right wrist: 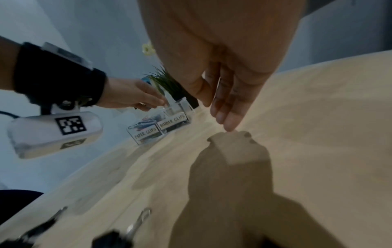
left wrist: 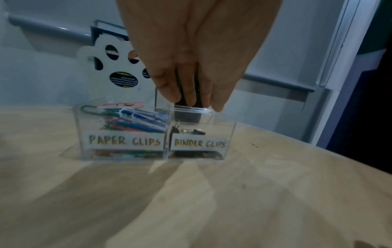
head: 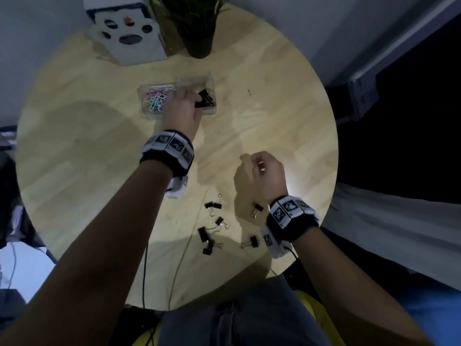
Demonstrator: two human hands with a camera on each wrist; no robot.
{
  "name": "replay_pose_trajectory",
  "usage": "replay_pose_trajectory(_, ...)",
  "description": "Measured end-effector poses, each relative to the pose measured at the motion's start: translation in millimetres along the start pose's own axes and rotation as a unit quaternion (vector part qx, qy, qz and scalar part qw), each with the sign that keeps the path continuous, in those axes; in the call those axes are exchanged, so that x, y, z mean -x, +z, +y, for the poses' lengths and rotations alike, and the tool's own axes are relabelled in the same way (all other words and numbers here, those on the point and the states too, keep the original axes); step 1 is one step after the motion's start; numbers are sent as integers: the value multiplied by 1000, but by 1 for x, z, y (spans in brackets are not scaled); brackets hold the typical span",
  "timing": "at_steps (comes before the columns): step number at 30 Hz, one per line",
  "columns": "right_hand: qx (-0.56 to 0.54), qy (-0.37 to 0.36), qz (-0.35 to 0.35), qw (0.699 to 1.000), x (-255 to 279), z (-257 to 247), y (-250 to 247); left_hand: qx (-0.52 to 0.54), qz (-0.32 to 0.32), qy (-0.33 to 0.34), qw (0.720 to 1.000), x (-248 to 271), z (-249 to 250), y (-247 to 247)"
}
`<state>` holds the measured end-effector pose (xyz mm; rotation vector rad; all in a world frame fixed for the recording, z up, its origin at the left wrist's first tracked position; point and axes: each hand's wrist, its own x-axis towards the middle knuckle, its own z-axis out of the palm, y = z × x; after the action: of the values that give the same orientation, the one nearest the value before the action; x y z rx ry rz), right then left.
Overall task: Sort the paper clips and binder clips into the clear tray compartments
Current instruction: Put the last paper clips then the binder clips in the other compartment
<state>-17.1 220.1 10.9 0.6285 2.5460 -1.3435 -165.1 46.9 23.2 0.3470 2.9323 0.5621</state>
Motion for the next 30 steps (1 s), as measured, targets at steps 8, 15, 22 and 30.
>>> replay_pose_trajectory(8,206,-32,-74,975,49,45,-10,85,-205,79,972,141,-1,48)
replay_pose_trajectory(15,343,-163,-211,901,80,64,-3,48,-203,84,974,181,-1,70)
replay_pose_trajectory(22,423,-259,-138,857,79,81,2,62,-139,37,988,191,4,79)
replay_pose_trajectory(30,206,-55,-196,957,100,81,-10,137,-93,-60,984,197,-5,75)
